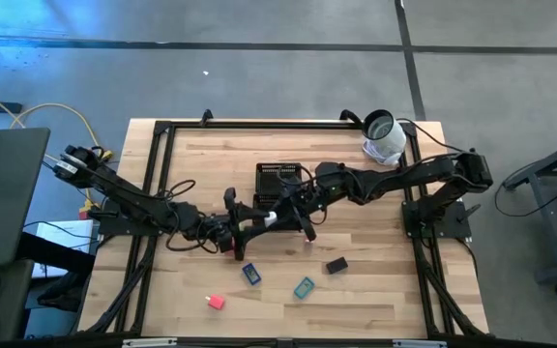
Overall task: Pick & Place Office items
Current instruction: Put the white charger adapter into the top black bin
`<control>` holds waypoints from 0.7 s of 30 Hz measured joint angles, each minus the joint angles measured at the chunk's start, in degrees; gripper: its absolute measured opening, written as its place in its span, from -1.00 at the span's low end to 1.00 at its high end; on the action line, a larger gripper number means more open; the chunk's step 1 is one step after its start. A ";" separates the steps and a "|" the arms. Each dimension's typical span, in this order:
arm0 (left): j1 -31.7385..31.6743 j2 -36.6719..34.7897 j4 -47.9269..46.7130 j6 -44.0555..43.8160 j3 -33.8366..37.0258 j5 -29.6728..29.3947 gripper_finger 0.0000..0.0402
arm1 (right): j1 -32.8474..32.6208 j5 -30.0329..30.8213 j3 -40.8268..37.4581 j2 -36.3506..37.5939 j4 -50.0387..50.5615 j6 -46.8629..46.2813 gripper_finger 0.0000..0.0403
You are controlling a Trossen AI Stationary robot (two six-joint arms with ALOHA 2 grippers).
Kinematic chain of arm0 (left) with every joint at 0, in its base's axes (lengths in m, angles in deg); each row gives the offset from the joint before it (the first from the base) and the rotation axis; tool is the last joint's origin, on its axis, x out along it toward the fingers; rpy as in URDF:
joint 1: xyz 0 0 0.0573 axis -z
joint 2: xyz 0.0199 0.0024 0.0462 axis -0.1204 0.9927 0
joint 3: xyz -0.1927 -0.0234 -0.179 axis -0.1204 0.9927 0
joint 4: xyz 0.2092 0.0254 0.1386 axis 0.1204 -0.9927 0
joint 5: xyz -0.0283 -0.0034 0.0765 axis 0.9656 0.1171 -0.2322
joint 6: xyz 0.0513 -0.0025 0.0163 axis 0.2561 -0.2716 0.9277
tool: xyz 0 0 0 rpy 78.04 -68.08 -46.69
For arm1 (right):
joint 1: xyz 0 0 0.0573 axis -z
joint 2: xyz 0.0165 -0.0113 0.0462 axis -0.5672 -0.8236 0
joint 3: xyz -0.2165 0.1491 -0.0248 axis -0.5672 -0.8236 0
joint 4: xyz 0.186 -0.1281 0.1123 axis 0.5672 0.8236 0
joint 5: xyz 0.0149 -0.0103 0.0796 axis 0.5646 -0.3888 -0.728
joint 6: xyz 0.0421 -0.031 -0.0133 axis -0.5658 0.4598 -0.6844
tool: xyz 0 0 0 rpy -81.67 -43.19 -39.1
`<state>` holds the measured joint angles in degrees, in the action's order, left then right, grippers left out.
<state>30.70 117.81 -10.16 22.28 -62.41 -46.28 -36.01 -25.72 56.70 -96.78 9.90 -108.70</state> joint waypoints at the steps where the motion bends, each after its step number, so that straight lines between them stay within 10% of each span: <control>1: 0.00 0.02 0.00 0.00 0.00 -0.07 -0.24 | 0.00 0.30 0.00 0.00 0.05 0.16 -0.15; 21: 0.04 -0.02 -3.38 0.49 0.00 -4.68 -0.24 | 1.28 3.83 -0.04 0.59 4.06 3.22 -0.13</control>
<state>30.75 117.79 -13.54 22.78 -62.41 -50.96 -34.73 -21.90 56.66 -96.18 13.96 -105.48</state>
